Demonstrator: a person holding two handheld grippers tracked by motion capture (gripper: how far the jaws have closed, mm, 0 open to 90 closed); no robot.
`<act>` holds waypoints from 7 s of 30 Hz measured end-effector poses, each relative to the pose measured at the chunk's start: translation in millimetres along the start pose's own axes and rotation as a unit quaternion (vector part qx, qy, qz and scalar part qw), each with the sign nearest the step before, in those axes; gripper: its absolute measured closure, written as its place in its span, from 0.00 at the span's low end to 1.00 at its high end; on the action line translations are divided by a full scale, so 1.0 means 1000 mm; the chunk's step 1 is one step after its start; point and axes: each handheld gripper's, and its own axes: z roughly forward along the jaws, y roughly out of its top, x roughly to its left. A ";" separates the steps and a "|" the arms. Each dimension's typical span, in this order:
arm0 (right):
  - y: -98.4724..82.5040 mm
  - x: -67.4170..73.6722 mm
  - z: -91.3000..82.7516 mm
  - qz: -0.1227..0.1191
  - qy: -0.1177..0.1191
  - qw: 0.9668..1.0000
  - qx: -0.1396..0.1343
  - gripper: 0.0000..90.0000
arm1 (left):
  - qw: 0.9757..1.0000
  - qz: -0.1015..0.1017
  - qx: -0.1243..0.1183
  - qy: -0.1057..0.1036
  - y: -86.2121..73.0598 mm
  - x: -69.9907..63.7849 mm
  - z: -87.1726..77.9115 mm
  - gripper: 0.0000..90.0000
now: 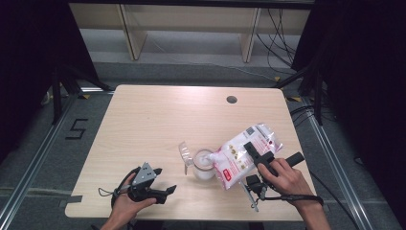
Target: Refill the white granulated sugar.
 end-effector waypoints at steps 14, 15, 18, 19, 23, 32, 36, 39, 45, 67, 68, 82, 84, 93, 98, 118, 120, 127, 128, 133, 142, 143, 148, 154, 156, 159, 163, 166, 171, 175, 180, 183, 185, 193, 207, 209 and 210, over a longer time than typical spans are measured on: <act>-0.001 0.000 0.000 0.002 0.001 1.000 0.002 0.88 | 1.000 -0.004 0.000 0.000 0.000 0.000 0.000 0.20; -0.001 0.000 0.000 0.002 0.001 1.000 0.002 0.88 | 1.000 -0.003 0.000 0.001 0.000 0.000 0.000 0.20; -0.001 0.000 0.000 0.002 0.001 1.000 0.002 0.88 | 1.000 -0.004 0.000 0.000 0.000 0.000 0.000 0.20; -0.001 0.000 0.000 0.003 0.001 1.000 0.001 0.88 | 1.000 -0.003 0.001 0.001 0.000 0.000 0.000 0.20; 0.000 0.001 -0.001 0.019 0.005 1.000 0.006 0.88 | 1.000 -0.003 0.000 0.000 0.000 0.000 0.000 0.20; -0.002 0.003 0.000 0.029 0.008 1.000 0.002 0.88 | 1.000 -0.003 0.000 -0.002 0.000 0.000 0.000 0.20; -0.004 0.008 0.003 0.043 -0.003 0.999 -0.013 0.88 | 1.000 -0.001 0.001 0.001 0.000 0.000 0.000 0.20; -0.005 0.009 0.004 0.051 -0.004 0.998 -0.019 0.88 | 1.000 -0.003 0.000 0.000 0.000 0.000 0.000 0.20; -0.008 0.012 0.007 0.052 0.002 0.998 -0.032 0.90 | 1.000 -0.003 -0.002 -0.002 0.000 0.000 0.000 0.20; -0.015 0.025 0.017 0.198 0.025 0.976 -0.093 0.92 | 1.000 0.001 -0.003 -0.002 0.000 0.000 -0.001 0.20; -0.016 0.026 0.018 0.203 0.025 0.974 -0.096 0.92 | 1.000 0.003 -0.002 -0.002 0.000 0.001 -0.001 0.20; -0.025 0.038 0.020 0.300 0.037 0.947 -0.107 0.93 | 1.000 0.005 0.002 0.001 0.000 0.000 -0.002 0.20; -0.025 0.039 0.021 0.306 0.039 0.945 -0.110 0.93 | 1.000 0.005 0.003 0.002 0.000 0.000 -0.002 0.20; -0.023 0.040 0.021 0.327 0.046 0.936 -0.125 0.93 | 1.000 0.006 0.003 0.000 0.000 0.001 -0.002 0.20; -0.025 0.039 0.022 0.349 0.044 0.926 -0.135 0.94 | 1.000 0.006 0.003 0.000 0.000 0.001 -0.002 0.20; -0.036 0.036 0.023 0.413 0.029 0.893 -0.177 0.94 | 1.000 0.007 0.001 0.000 0.000 0.001 -0.002 0.20; -0.035 0.036 0.023 0.417 0.030 0.891 -0.177 0.94 | 1.000 0.004 0.002 0.001 0.000 0.001 -0.002 0.20; -0.028 0.039 0.024 0.452 0.024 0.875 -0.173 0.94 | 1.000 0.008 0.001 0.000 0.000 0.001 -0.002 0.20; -0.029 0.039 0.024 0.454 0.026 0.873 -0.176 0.94 | 1.000 0.005 0.001 0.000 0.000 0.001 -0.002 0.20; -0.035 0.037 0.022 0.463 0.040 0.867 -0.182 0.94 | 1.000 0.006 0.003 0.002 0.000 0.001 -0.003 0.20; -0.041 0.037 0.024 0.467 0.028 0.865 -0.183 0.95 | 1.000 0.006 0.002 0.001 0.000 0.001 -0.003 0.20; -0.040 0.039 0.023 0.483 0.037 0.856 -0.182 0.95 | 1.000 0.005 0.003 0.003 0.000 0.001 -0.003 0.20; -0.040 0.040 0.023 0.499 0.037 0.846 -0.183 0.95 | 1.000 0.006 0.003 0.001 0.000 0.001 -0.003 0.20; -0.042 0.042 0.024 0.518 0.037 0.833 -0.188 0.95 | 1.000 0.006 0.004 0.001 0.000 0.001 -0.003 0.20; -0.044 0.042 0.026 0.518 0.035 0.833 -0.191 0.95 | 1.000 0.007 0.004 0.001 0.000 0.001 -0.003 0.20; -0.046 0.044 0.026 0.533 0.036 0.823 -0.194 0.95 | 1.000 0.006 0.001 0.001 0.000 0.000 -0.003 0.20; -0.049 0.048 0.027 0.562 0.038 0.802 -0.199 0.95 | 1.000 0.006 0.002 -0.001 0.000 0.001 -0.002 0.20; -0.050 0.050 0.030 0.573 0.040 0.792 -0.205 0.96 | 1.000 0.006 0.002 0.001 0.000 0.000 -0.002 0.20; -0.051 0.056 0.034 0.614 0.047 0.757 -0.217 0.97 | 1.000 0.007 0.002 0.001 0.000 0.000 -0.003 0.20; -0.053 0.061 0.038 0.647 0.052 0.729 -0.218 0.98 | 1.000 0.006 0.005 0.001 0.000 0.001 -0.003 0.20; -0.059 0.065 0.045 0.655 0.039 0.718 -0.233 0.98 | 1.000 0.005 0.000 0.000 0.000 0.000 -0.002 0.20; -0.061 0.069 0.048 0.677 0.045 0.697 -0.233 0.99 | 1.000 0.009 0.005 -0.001 0.000 0.001 -0.002 0.20; -0.063 0.073 0.051 0.689 0.041 0.685 -0.233 0.99 | 1.000 0.009 0.004 0.001 0.000 0.001 -0.002 0.20; -0.070 0.087 0.059 0.728 0.052 0.646 -0.225 0.99 | 1.000 0.003 0.000 -0.001 0.000 0.000 -0.001 0.20; -0.060 0.102 0.071 0.759 0.107 0.607 -0.211 0.99 | 1.000 0.005 0.002 0.001 0.000 0.001 -0.002 0.20; -0.059 0.102 0.071 0.762 0.098 0.606 -0.208 0.99 | 1.000 0.005 0.002 0.001 0.000 0.000 -0.002 0.20; -0.059 0.102 0.071 0.764 0.098 0.602 -0.209 0.99 | 1.000 0.005 0.001 -0.001 0.000 0.001 -0.002 0.20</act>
